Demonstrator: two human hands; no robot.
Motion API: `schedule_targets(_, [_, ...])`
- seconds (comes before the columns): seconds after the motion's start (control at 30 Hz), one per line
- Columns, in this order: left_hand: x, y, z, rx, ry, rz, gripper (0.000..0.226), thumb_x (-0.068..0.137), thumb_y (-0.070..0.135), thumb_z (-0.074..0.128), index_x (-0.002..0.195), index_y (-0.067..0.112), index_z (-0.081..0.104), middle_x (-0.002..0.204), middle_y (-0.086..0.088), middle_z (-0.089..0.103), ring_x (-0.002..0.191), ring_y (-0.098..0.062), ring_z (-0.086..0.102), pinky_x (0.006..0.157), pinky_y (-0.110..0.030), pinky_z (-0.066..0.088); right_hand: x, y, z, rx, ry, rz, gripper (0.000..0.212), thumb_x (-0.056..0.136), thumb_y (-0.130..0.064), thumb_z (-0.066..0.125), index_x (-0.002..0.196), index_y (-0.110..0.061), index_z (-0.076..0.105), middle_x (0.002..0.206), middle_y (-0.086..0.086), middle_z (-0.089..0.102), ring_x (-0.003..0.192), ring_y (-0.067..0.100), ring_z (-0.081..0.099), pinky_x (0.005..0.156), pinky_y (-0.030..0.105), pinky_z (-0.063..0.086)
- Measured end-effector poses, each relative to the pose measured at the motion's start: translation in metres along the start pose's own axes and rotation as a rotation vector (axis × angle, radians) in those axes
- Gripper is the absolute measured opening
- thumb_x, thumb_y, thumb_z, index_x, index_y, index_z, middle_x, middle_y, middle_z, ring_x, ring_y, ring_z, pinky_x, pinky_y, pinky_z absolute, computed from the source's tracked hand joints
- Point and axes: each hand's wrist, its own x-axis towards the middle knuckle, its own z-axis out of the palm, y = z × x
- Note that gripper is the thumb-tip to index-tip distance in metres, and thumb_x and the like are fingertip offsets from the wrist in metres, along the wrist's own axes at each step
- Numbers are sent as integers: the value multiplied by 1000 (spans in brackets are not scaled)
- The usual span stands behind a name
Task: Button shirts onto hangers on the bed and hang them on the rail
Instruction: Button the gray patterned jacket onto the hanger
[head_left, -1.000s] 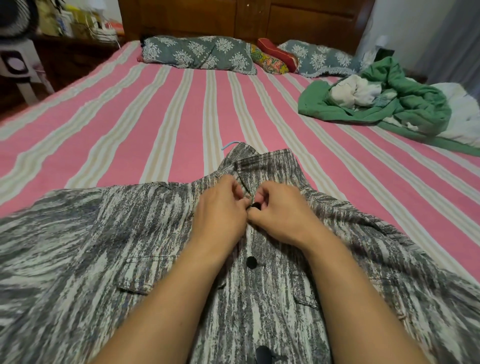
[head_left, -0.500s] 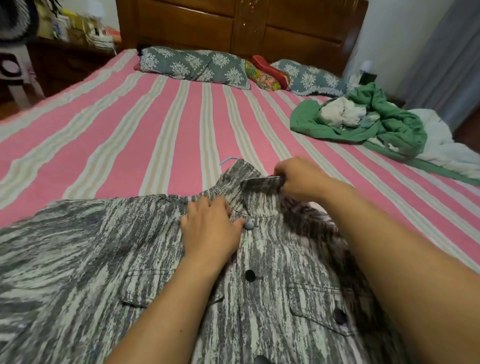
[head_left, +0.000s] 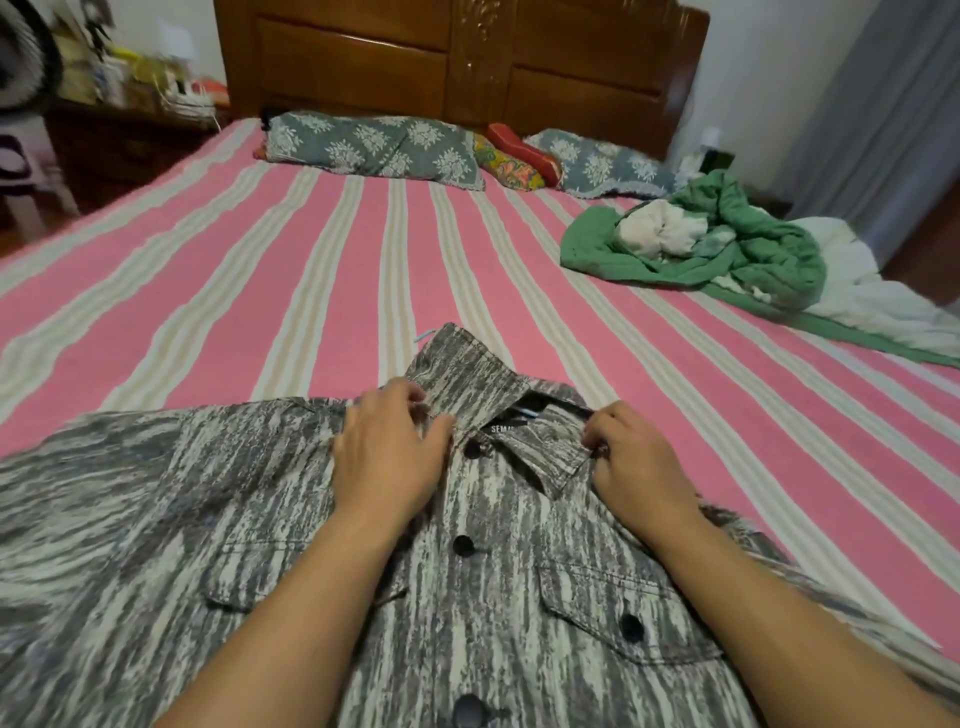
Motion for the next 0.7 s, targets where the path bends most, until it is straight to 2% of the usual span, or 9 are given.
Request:
schedule_targets(0.1, [-1, 16, -6, 16, 59, 66, 56, 97, 41, 59, 148, 31, 39, 139, -3, 39, 133, -22, 37, 111, -46, 35, -3, -1, 0, -20, 22, -29, 32, 84, 6, 50, 100, -20, 63, 101, -9, 51, 97, 17, 51, 84, 37, 51])
schedule_targets(0.2, [28, 50, -14, 272, -76, 219, 59, 100, 58, 46, 154, 46, 26, 152, -5, 21, 141, -29, 24, 112, -57, 32, -4, -2, -4, 22, 43, -51, 38, 85, 5, 52, 111, -21, 60, 112, -8, 51, 106, 15, 47, 91, 39, 51])
schedule_targets(0.27, [56, 67, -20, 489, -226, 262, 58, 98, 70, 33, 150, 45, 37, 155, -8, 18, 142, -35, 23, 110, -60, 35, -8, -3, -6, 30, 49, -56, 51, 86, 3, 55, 129, -24, 56, 139, -2, 41, 121, 19, 45, 93, 41, 54])
schedule_targets(0.37, [77, 82, -39, 702, -359, 212, 65, 99, 72, 26, 134, 30, 62, 150, -17, 31, 136, -41, 37, 113, -59, 37, -9, 1, -7, 90, -42, -3, 81, 84, 5, 52, 149, -42, 40, 164, -14, 4, 136, 12, 31, 100, 38, 52])
schedule_targets(0.43, [70, 76, -55, 630, -339, 124, 63, 103, 63, 32, 116, 15, 71, 127, -23, 57, 115, -35, 58, 102, -49, 49, -5, 4, -2, 87, -90, 17, 85, 86, 3, 50, 154, -45, 31, 167, -11, 4, 142, 16, 31, 111, 43, 45])
schedule_targets(0.47, [60, 67, -63, 547, -344, 70, 60, 103, 59, 40, 98, 8, 71, 102, -18, 66, 91, -28, 65, 87, -40, 55, -4, 5, 0, 60, -96, -1, 83, 88, 1, 49, 156, -41, 29, 167, -7, 12, 146, 20, 31, 116, 45, 38])
schedule_targets(0.53, [30, 42, -71, 430, -371, -15, 49, 100, 50, 57, 73, 9, 59, 67, -6, 59, 56, -17, 53, 61, -29, 52, -3, 4, -1, 39, -84, -32, 78, 89, 1, 46, 158, -31, 27, 164, -5, 26, 148, 21, 31, 123, 43, 26])
schedule_targets(0.6, [6, 16, -68, 298, -334, -81, 37, 100, 38, 62, 76, 12, 54, 66, -3, 56, 55, -17, 52, 61, -31, 54, -6, 0, -7, 34, -80, -37, 76, 89, 1, 44, 158, -28, 28, 163, -7, 30, 149, 18, 30, 124, 41, 23])
schedule_targets(0.7, [7, 13, -51, -67, -62, -192, 29, 100, 43, 55, 104, 15, 49, 96, -8, 62, 81, -24, 63, 81, -46, 58, -12, -3, -13, 18, -45, -81, 70, 93, -2, 44, 156, -32, 34, 161, -11, 32, 145, 18, 38, 120, 40, 32])
